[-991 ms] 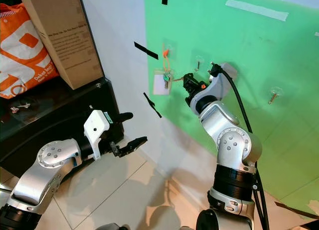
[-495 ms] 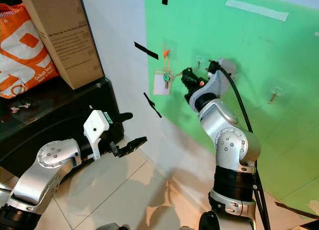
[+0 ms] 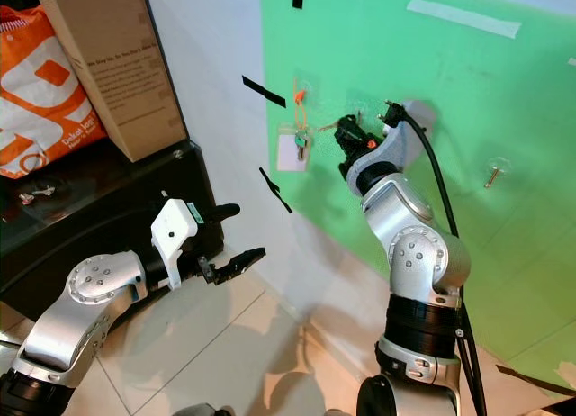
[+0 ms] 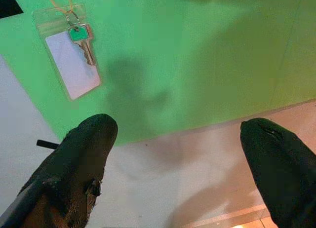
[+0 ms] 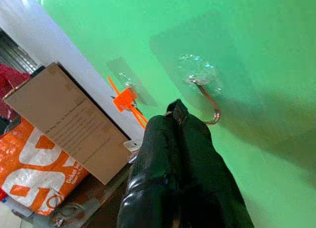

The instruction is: Hang keys on a hook

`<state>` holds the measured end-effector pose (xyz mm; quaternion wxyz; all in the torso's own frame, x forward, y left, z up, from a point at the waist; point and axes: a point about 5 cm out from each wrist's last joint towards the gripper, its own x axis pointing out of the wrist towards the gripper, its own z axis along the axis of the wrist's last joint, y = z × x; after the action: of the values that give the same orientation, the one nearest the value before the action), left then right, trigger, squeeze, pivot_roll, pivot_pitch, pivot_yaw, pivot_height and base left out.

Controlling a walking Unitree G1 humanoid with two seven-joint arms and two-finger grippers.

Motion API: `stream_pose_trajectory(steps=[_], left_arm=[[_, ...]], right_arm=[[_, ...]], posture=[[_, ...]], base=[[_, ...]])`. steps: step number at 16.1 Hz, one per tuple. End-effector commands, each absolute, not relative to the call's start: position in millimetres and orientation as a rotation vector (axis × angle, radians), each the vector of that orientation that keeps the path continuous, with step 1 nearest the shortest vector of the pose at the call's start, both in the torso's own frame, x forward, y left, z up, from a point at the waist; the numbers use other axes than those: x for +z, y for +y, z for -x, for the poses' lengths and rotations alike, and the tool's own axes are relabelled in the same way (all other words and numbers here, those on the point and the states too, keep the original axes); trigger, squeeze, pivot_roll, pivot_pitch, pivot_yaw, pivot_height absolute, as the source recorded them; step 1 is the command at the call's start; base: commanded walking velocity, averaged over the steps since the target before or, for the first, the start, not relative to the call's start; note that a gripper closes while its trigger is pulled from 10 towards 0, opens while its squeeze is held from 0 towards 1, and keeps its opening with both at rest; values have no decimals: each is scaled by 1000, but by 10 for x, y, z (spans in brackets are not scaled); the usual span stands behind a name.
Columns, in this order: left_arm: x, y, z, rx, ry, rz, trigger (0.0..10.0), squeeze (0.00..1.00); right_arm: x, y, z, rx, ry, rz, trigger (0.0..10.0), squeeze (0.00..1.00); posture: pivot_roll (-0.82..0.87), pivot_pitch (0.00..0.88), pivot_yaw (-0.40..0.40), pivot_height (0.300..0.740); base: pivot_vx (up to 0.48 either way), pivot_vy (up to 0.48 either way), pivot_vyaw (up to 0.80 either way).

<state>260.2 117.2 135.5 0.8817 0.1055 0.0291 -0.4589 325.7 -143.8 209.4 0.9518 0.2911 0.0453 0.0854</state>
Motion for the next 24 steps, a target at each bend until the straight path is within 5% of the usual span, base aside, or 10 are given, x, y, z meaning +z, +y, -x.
stream_pose_trajectory(steps=[1,12,16,18,24], left_arm=[[1404,1157,-2595,-967,47,-233,10000,0],[1401,1161,-2589,-976,49,-236,10000,0],[1392,1163,-2583,-976,49,-250,10000,0],[1385,1161,-2588,-975,50,-260,10000,0],[1388,1153,-2595,-970,47,-266,10000,0]], right_arm=[[2100,-1431,-3290,166,109,-627,10000,0],[1907,-1439,-3261,152,256,-805,10000,0],[1901,-1475,-3242,132,256,-702,10000,0],[1896,-1530,-3256,82,238,-432,10000,0],[2007,-1534,-3258,117,123,-140,10000,0]], posture=[[-47,0,63,740],[-50,0,66,740],[-51,0,67,740],[-52,0,69,740],[-53,0,67,740]], base=[[0,0,0],[0,0,0],[0,0,0],[0,0,0],[0,0,0]])
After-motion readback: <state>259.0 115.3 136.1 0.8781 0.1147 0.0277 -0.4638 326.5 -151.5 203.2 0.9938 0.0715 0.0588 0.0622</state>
